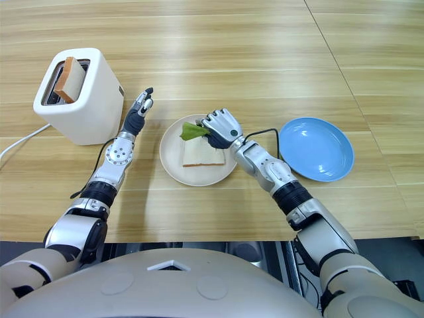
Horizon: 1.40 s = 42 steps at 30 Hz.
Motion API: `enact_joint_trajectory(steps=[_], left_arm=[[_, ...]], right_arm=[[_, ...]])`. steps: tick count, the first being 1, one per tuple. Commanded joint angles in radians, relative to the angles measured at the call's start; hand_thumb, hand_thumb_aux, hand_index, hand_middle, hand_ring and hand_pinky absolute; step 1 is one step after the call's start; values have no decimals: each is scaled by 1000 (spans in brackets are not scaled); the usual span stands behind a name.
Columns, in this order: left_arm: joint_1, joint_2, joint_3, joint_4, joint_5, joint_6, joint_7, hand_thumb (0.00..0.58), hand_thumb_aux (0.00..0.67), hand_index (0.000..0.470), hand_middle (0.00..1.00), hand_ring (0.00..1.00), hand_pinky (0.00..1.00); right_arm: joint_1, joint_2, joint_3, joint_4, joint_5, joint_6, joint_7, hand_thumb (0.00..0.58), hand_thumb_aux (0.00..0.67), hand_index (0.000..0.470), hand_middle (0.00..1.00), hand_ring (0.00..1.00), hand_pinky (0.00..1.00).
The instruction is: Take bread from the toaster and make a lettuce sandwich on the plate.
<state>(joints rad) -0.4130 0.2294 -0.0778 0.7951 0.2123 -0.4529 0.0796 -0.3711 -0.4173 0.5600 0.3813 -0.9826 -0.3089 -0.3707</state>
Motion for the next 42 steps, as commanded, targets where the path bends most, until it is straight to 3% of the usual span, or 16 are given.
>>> enact_joint_trajectory(steps=[1,3,4,5,7,9,11,12,13,14,15,17,27,32,38,42], left_arm=[[6,9,13,24,-3,-1,6,0,0,0,0,0,0],[5,9,12,28,-3,-1,8,0,0,0,0,0,0],[4,8,11,29,-3,-1,8,0,0,0,0,0,0],[3,7,10,30,-2,-1,8,0,0,0,0,0,0],[2,7,9,32,-1,-2,7,0,0,0,0,0,0],[1,8,8,34,-1,-3,6,0,0,0,0,0,0],[1,9,9,35,-1,-4,6,0,0,0,0,0,0],[2,10,9,35,-1,-3,6,0,0,0,0,0,0],[2,10,9,34,-1,-3,6,0,0,0,0,0,0],[3,11,9,34,-1,-3,6,0,0,0,0,0,0],[4,11,9,33,-1,-3,5,0,0,0,0,0,0],[5,12,10,33,-2,-3,6,0,0,0,0,0,0],[18,15,16,5,-4,-13,14,0,0,0,0,0,0],[113,59,41,-356,114,-42,128,0,0,0,0,0,0],[217,114,141,-988,473,195,183,0,0,0,0,0,0],[221,165,228,-1098,598,360,152,0,0,0,0,0,0]], right_arm=[[16,-17,-3,-7,4,-9,7,574,604,415,149,149,149],[18,-21,-9,-14,7,-8,9,574,602,413,141,141,141],[19,-23,-11,-18,6,-5,9,561,549,377,55,55,55],[20,-25,-14,-22,7,-5,9,561,549,377,55,55,55],[23,-27,-19,-33,10,-4,8,482,394,271,0,0,0],[27,-28,-26,-45,16,-5,9,400,297,204,0,0,0],[29,-28,-29,-55,17,-4,14,337,236,162,0,0,0],[31,-29,-29,-62,19,-4,16,337,236,162,0,0,0],[33,-29,-29,-68,19,-3,18,285,192,132,0,0,0],[35,-30,-29,-73,20,-2,20,128,79,54,0,0,0],[36,-31,-29,-76,21,-2,23,128,79,54,0,0,0],[38,-33,-27,-82,20,-1,30,14,8,5,0,0,0],[112,-98,-104,-243,73,-5,72,0,0,0,0,0,0],[184,-71,-326,-435,421,-78,86,0,0,0,0,0,0],[225,27,-481,-424,799,-76,211,0,0,0,0,0,0],[234,73,-525,-348,902,-71,277,0,0,0,0,0,0]])
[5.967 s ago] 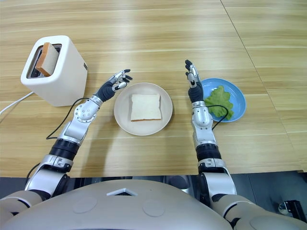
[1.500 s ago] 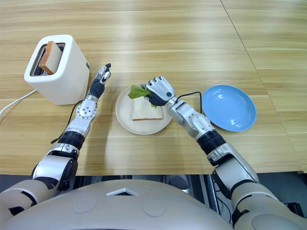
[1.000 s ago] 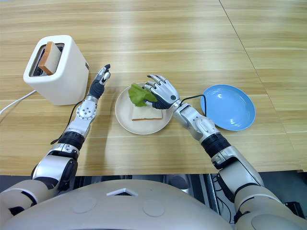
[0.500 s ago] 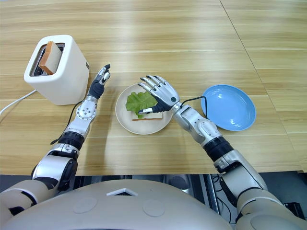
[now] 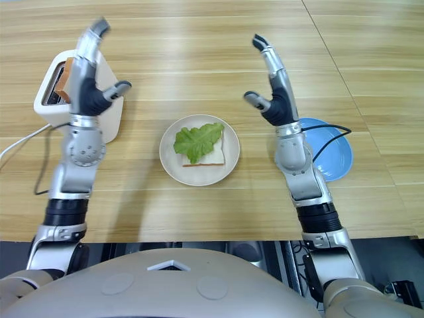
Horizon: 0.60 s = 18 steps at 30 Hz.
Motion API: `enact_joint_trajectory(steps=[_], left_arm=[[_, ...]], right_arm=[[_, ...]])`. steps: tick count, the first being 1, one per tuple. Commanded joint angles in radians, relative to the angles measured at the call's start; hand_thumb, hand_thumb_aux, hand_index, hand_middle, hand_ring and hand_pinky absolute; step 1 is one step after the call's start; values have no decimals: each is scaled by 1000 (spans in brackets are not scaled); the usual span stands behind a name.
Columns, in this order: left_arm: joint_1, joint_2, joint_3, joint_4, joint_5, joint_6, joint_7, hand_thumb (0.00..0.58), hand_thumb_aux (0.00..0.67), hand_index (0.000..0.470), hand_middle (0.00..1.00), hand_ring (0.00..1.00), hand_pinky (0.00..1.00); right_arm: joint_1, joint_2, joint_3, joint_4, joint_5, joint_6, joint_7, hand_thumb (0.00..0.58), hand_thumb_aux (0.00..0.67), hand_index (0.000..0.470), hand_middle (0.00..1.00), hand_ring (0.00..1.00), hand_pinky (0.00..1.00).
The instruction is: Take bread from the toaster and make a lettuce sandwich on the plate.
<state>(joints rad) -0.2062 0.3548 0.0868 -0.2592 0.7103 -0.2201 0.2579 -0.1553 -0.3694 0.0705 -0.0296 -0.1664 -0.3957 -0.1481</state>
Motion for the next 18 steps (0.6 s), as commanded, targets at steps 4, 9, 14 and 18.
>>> enact_joint_trajectory(steps=[4,9,14,18], left_arm=[[-14,104,114,70,163,275,-38,0,0,0,0,0,0],[-53,156,89,274,199,380,-1,0,0,0,0,0,0],[-74,174,54,393,202,454,1,0,0,0,0,0,0],[-65,177,35,430,173,472,3,0,0,0,0,0,0]], right_arm=[[27,55,-64,106,114,9,90,0,0,0,0,0,0],[31,75,-77,126,104,4,110,0,0,0,0,0,0],[29,89,-88,130,90,4,120,0,0,0,0,0,0],[31,92,-94,135,85,2,122,0,0,0,0,0,0]])
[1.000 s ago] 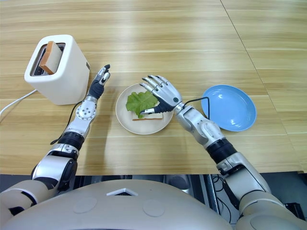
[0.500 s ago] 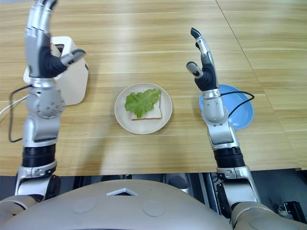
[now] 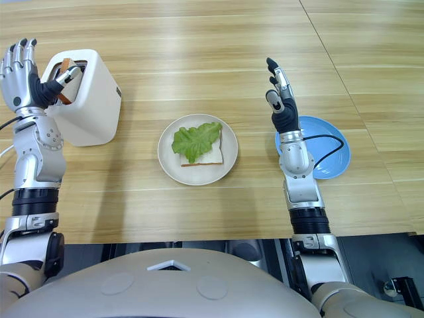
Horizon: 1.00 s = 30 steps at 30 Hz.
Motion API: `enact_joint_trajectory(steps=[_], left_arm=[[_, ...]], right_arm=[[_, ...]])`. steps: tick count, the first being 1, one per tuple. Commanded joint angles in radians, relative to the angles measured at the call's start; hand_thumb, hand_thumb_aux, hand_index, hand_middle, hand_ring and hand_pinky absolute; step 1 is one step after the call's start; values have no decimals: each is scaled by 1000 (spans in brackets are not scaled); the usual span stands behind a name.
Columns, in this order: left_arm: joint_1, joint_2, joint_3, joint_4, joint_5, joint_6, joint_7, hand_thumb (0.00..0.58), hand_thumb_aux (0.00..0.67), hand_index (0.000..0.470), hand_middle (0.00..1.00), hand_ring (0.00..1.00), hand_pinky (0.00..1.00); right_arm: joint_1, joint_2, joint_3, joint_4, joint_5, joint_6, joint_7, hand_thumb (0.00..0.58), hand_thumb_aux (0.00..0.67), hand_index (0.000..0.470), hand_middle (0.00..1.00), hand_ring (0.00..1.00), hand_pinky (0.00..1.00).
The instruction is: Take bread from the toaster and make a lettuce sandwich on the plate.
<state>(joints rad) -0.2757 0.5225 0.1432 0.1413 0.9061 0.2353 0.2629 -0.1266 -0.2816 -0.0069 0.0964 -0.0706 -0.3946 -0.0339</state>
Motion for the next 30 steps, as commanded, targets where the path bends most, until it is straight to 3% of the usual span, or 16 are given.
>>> enact_joint_trajectory(steps=[1,16,17,18,19,20,25,30], left_arm=[[13,4,-29,22,-28,20,-2,0,0,0,0,0,0],[58,3,-73,111,-100,38,33,0,0,0,0,0,0],[56,3,-73,119,-108,34,40,75,45,31,0,0,0],[55,2,-70,125,-116,29,52,452,355,244,0,0,0],[55,2,-67,117,-118,36,64,561,549,377,467,467,467],[58,0,-62,101,-126,36,73,580,670,460,1000,1000,1000],[68,-6,-51,19,-143,13,133,580,670,460,1000,1000,1000],[117,-22,-15,-176,-109,-66,302,580,670,460,1000,1000,1000]], right_arm=[[2,5,-18,12,-12,0,8,0,0,0,0,0,0],[2,9,-36,18,-27,3,16,0,0,0,0,0,0],[2,10,-36,18,-28,4,16,0,0,0,0,0,0],[2,10,-36,18,-30,3,16,0,0,0,0,0,0],[1,10,-37,20,-31,3,17,0,0,0,0,0,0],[0,9,-37,21,-31,3,18,0,0,0,0,0,0],[3,7,-38,29,-38,2,16,0,0,0,0,0,0],[2,8,-37,42,-56,1,11,0,0,0,0,0,0]])
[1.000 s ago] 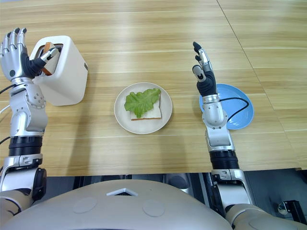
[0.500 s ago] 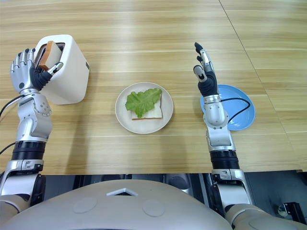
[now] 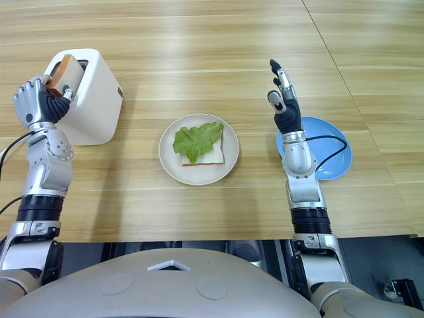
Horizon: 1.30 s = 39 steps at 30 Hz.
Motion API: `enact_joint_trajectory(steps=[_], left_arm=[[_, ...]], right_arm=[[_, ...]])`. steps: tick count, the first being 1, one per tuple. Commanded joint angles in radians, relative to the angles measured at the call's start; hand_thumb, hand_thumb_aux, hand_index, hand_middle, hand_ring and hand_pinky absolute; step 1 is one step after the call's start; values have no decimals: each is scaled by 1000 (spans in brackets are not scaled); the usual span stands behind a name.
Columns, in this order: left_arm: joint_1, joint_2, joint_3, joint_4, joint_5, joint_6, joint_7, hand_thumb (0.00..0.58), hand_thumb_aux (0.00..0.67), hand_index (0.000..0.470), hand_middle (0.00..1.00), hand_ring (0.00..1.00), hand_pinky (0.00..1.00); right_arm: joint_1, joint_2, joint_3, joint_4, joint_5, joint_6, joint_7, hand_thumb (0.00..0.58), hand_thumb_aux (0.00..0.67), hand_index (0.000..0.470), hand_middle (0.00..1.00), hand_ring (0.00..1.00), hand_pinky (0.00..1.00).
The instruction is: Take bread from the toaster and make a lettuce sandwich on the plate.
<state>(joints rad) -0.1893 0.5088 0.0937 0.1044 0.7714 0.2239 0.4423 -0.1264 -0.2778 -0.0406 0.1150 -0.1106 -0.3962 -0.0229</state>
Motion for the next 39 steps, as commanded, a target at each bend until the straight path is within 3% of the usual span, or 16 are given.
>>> enact_joint_trajectory(steps=[1,5,10,14,18,23,29,39], left_arm=[[44,-10,39,-176,40,-75,164,580,670,460,1000,1000,1000],[79,-35,83,-261,-12,-170,247,580,670,460,1000,1000,1000],[87,-63,156,-316,-214,-365,225,580,670,460,1000,1000,1000],[25,-92,94,-263,-550,-494,-46,580,670,460,1000,1000,1000],[-46,-175,-29,-74,-877,-463,-469,580,670,460,1000,1000,1000],[-108,-239,-81,169,-991,-442,-744,580,670,460,1000,1000,1000],[-201,-265,-116,475,-989,-457,-973,580,670,460,1000,1000,1000],[-339,-311,-143,736,-901,-564,-1054,580,670,460,1000,1000,1000]], right_arm=[[1,5,-3,27,-18,2,0,0,0,0,0,0,0],[-1,8,0,39,-26,0,-2,0,0,0,0,0,0],[-4,11,1,49,-35,-2,-4,0,0,0,0,0,0],[-2,13,-1,55,-36,-2,-6,0,0,0,0,0,0],[-9,17,-8,63,-29,-2,-6,0,0,0,0,0,0],[-10,7,-30,65,-17,-3,-5,0,0,0,0,0,0],[-12,-2,-53,72,-6,-4,-4,0,0,0,0,0,0],[-18,10,-43,94,-18,-11,-6,0,0,0,0,0,0]])
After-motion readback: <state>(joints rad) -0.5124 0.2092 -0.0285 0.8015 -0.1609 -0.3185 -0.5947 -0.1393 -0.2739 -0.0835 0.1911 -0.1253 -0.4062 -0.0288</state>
